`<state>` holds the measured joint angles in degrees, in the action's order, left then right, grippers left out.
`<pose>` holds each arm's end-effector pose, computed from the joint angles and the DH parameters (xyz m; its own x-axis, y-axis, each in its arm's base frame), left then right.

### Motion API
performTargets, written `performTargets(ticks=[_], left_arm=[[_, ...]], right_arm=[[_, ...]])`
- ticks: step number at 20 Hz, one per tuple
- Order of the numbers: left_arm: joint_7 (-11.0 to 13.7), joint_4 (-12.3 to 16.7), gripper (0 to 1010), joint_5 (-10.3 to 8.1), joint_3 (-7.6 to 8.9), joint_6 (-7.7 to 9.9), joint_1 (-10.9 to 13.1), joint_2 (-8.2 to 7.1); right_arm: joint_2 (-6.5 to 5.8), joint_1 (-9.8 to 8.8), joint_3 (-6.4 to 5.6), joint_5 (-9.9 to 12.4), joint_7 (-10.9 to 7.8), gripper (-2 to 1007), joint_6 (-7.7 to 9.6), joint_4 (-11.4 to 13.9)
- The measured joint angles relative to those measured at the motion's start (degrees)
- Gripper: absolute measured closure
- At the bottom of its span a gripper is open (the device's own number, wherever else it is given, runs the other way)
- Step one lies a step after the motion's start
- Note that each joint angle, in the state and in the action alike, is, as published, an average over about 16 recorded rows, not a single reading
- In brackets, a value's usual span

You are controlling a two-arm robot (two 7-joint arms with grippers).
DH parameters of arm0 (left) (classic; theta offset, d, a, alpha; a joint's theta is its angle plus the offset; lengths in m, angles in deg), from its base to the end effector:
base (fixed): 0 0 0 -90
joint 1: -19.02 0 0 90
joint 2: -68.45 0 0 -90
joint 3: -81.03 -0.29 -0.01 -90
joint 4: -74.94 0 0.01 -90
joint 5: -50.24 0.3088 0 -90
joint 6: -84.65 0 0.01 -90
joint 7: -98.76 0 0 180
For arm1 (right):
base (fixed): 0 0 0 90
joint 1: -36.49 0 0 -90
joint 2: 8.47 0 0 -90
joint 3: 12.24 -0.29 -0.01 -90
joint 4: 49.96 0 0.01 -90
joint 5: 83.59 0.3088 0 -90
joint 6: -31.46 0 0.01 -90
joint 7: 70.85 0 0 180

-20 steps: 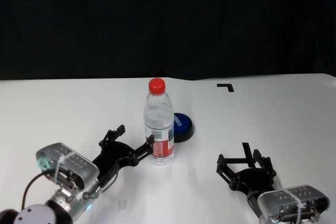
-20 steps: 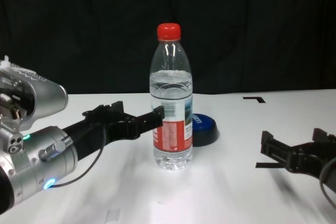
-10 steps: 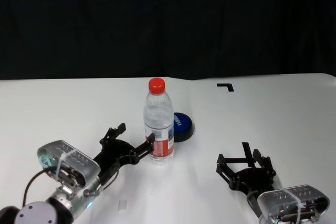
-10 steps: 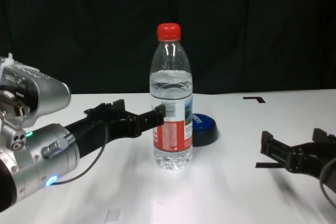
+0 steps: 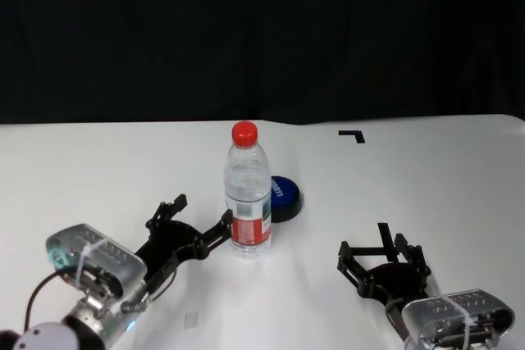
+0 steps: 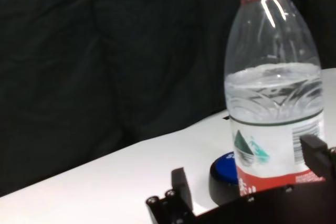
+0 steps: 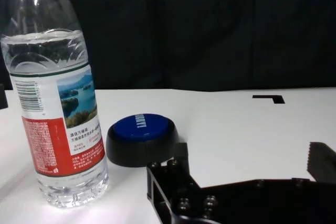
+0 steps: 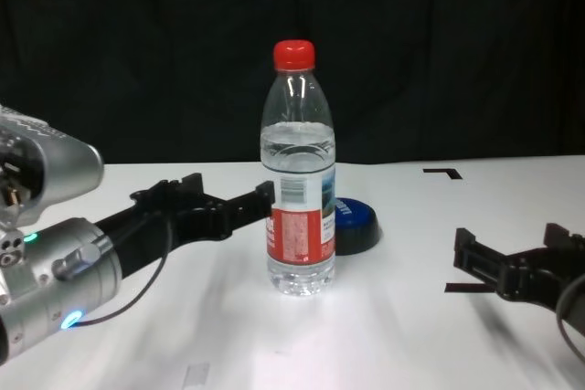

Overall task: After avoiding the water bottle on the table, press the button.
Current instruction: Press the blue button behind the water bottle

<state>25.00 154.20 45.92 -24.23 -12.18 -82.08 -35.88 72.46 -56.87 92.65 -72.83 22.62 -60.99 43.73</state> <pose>0.3752 0.0067 -0.3012 0.4753 0.8518 0.2201 -0.8736 0.4867 0.0027 0.3003 0.0394 -0.3070 0.2027 -0.9779 -0.0507 0.9792 0.2026 0.0062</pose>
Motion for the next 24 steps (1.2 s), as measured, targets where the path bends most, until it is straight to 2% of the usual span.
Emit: performTargets(ticks=[9, 17, 24], left_arm=[[-2.3, 4.0, 1, 0.63, 2.59, 0.39, 3.3, -0.92], [-5.1, 8.0, 1, 2.05, 6.56, 0.69, 7.0, -1.45], [-6.8, 11.1, 1, 3.27, 9.81, 1.0, 10.4, -1.03]], right_arm=[[0.0, 0.0, 0.0, 0.0, 0.0, 2, 0.0, 0.0], [0.0, 0.0, 0.0, 0.0, 0.0, 2, 0.0, 0.0], [0.0, 0.0, 0.0, 0.0, 0.0, 2, 0.0, 0.0]])
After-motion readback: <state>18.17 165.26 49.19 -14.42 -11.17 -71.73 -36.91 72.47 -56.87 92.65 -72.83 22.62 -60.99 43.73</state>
